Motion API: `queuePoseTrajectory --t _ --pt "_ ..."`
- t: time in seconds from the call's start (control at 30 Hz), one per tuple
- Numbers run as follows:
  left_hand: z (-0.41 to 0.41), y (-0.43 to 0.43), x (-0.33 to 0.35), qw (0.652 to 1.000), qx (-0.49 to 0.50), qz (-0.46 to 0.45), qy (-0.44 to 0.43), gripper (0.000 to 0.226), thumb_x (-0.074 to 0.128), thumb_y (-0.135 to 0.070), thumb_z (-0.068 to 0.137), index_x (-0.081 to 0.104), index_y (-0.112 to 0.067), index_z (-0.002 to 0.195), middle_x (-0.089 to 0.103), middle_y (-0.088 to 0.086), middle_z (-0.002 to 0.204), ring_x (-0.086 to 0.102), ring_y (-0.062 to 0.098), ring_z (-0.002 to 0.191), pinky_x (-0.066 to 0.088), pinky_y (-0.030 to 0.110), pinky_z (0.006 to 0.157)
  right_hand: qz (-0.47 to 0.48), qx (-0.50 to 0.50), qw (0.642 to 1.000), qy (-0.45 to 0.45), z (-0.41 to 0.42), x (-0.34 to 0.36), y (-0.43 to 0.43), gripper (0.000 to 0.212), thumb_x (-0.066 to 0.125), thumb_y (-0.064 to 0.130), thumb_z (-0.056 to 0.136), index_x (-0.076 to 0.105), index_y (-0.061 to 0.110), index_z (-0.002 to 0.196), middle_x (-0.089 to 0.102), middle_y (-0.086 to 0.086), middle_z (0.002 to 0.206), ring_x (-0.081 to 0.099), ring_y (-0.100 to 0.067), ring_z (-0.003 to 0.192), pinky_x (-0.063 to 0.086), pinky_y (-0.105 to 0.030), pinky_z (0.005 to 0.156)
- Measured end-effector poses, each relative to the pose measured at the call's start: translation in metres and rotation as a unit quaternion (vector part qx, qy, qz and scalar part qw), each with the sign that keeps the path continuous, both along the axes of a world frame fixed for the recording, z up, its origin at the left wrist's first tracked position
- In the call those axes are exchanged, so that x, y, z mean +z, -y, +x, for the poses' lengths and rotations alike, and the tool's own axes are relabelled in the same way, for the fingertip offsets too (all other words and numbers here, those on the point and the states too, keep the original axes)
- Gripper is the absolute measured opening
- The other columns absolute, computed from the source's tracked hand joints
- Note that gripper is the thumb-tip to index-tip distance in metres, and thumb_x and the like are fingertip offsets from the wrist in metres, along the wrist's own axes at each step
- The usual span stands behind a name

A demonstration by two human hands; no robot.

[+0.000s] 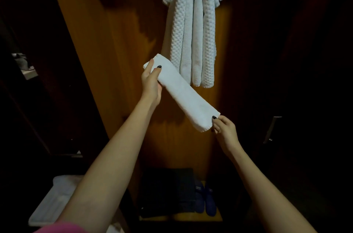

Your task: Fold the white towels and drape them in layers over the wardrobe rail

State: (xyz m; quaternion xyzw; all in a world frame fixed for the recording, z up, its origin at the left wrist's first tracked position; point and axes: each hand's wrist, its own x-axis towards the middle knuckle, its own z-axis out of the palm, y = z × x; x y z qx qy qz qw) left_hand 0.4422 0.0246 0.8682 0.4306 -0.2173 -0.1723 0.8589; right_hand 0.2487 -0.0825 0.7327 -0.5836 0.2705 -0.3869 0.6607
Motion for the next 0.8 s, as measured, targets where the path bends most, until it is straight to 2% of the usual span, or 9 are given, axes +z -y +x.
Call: queuePoseTrajectory --t 0.1,0.23,0.3,0.43,0.5,0.6,0.7,0.8 --pt "0.001 0.003 0.000 1.000 -0.005 -0.010 -0.008 0.051 0.047 0.004 0.096 0.039 -0.005 0.145 0.051 0.015 0.137 0.060 0.016 0.105 0.055 0.021 0.075 0.073 0.014 0.996 0.051 -0.002 0.009 0.002 0.018 0.055 0.012 0.097 0.058 0.009 0.079 0.059 -0.002 0.070 0.059 -0.012 0.063 0.045 -0.025 0.058" --pt "-0.003 0.007 -0.006 1.000 -0.009 -0.012 -0.019 0.049 0.048 0.003 0.096 0.042 -0.004 0.143 0.056 0.011 0.127 0.060 0.017 0.106 0.055 0.026 0.082 -0.007 0.029 0.999 0.014 -0.008 0.017 0.005 0.028 0.056 0.015 0.097 0.054 0.012 0.069 0.047 0.002 0.057 0.045 -0.013 0.056 0.036 -0.030 0.058" --pt "-0.003 0.009 -0.012 1.000 -0.007 -0.011 -0.024 0.047 0.048 0.002 0.095 0.043 -0.004 0.142 0.058 0.006 0.120 0.060 0.017 0.106 0.054 0.026 0.084 -0.027 0.024 0.999 0.008 -0.013 0.021 0.005 0.030 0.058 0.014 0.096 0.053 0.012 0.066 0.047 0.003 0.056 0.043 -0.014 0.056 0.034 -0.029 0.057" --pt "0.001 0.009 -0.024 0.999 -0.014 -0.008 -0.052 0.046 0.050 0.003 0.094 0.047 -0.004 0.139 0.062 0.007 0.116 0.062 0.023 0.109 0.055 0.027 0.080 -0.079 0.032 0.996 -0.006 -0.022 0.032 0.003 0.027 0.060 0.010 0.093 0.054 0.011 0.067 0.048 0.006 0.058 0.043 -0.011 0.056 0.033 -0.024 0.053" --pt "0.002 0.009 -0.027 0.998 -0.011 -0.011 -0.065 0.045 0.048 0.005 0.094 0.047 -0.001 0.138 0.063 0.003 0.109 0.063 0.020 0.104 0.054 0.024 0.074 -0.090 0.015 0.996 -0.016 -0.024 0.033 0.002 0.028 0.058 0.006 0.093 0.050 0.010 0.066 0.047 0.010 0.056 0.043 -0.005 0.053 0.033 -0.018 0.051" --pt "0.004 0.008 -0.033 0.996 -0.005 -0.020 -0.082 0.044 0.045 0.009 0.093 0.046 0.004 0.137 0.062 0.001 0.105 0.063 0.014 0.094 0.053 0.019 0.069 -0.076 -0.041 0.996 -0.003 -0.027 0.031 0.002 0.035 0.056 0.002 0.091 0.045 0.015 0.060 0.042 0.010 0.055 0.040 -0.005 0.054 0.033 -0.021 0.054" --pt "0.004 0.006 -0.043 0.997 0.000 0.002 -0.071 0.046 0.046 0.009 0.093 0.046 0.003 0.138 0.060 -0.001 0.108 0.062 0.012 0.096 0.053 0.017 0.069 -0.091 -0.060 0.994 0.001 -0.031 0.026 -0.002 0.028 0.060 0.012 0.085 0.048 0.016 0.060 0.049 0.006 0.063 0.046 -0.009 0.063 0.036 -0.026 0.060" --pt "0.004 0.005 -0.053 0.999 0.006 0.027 -0.046 0.044 0.049 0.007 0.092 0.051 -0.003 0.134 0.060 0.005 0.120 0.062 0.016 0.103 0.054 0.019 0.073 -0.130 -0.041 0.990 -0.028 -0.034 0.026 -0.007 0.020 0.061 0.016 0.080 0.053 0.005 0.066 0.059 -0.003 0.090 0.057 -0.015 0.086 0.043 -0.032 0.075"
